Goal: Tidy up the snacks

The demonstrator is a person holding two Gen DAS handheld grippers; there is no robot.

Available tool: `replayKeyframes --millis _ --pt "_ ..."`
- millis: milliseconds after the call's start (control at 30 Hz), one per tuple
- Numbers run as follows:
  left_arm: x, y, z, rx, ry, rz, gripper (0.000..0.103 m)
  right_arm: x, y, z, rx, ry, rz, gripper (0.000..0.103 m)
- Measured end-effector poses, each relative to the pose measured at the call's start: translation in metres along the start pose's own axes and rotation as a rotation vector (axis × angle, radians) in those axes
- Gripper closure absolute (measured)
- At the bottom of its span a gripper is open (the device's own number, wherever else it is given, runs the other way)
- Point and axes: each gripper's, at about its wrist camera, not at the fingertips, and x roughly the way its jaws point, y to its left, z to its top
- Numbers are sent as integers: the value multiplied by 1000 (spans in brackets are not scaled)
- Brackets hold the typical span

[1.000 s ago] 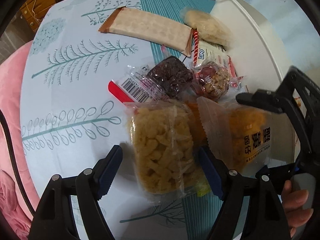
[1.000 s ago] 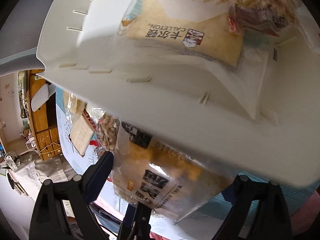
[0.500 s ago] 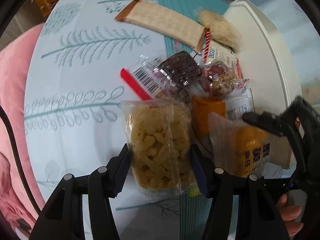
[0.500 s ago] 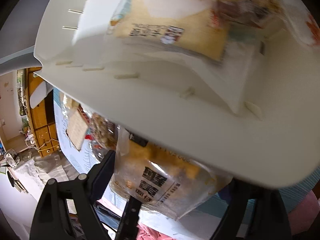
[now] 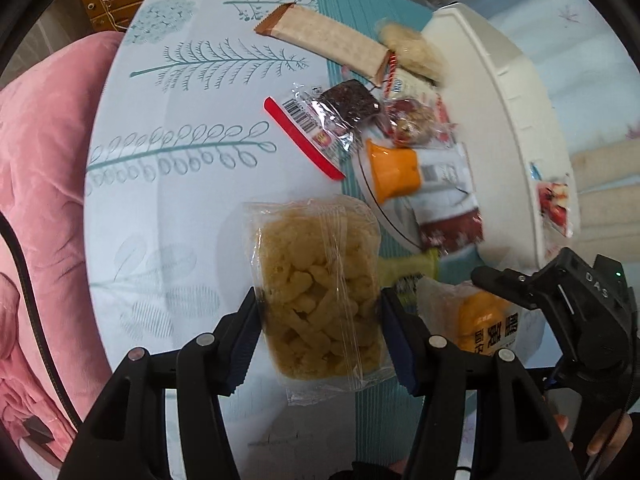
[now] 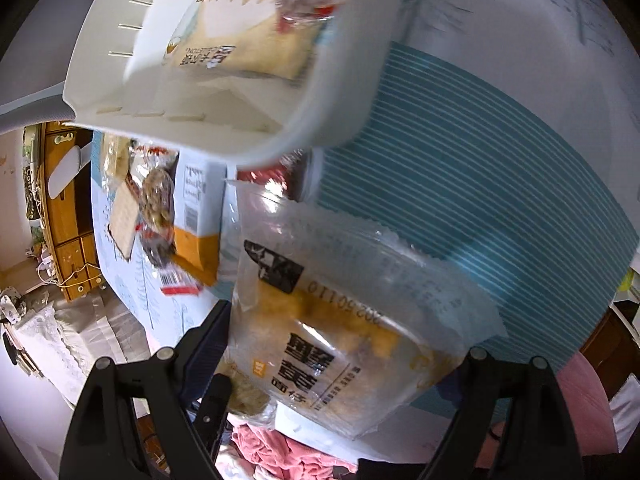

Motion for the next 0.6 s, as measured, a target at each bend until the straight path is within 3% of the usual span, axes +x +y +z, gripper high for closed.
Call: replayKeyframes --millis 133,167,467,600 --pt "-28 10 -22 12 -21 -17 47 -14 -7 -17 -35 -11 20 15" --pt "-32 12 -24 0 -97 -23 47 -18 -10 -22 -51 -15 25 15" --pt "-71 10 -60 52 -100 -36 47 -46 -29 -58 -214 -114 22 15" --pt "-84 -1 -68 79 -111 -36 47 -54 -44 -66 -258 -116 14 15"
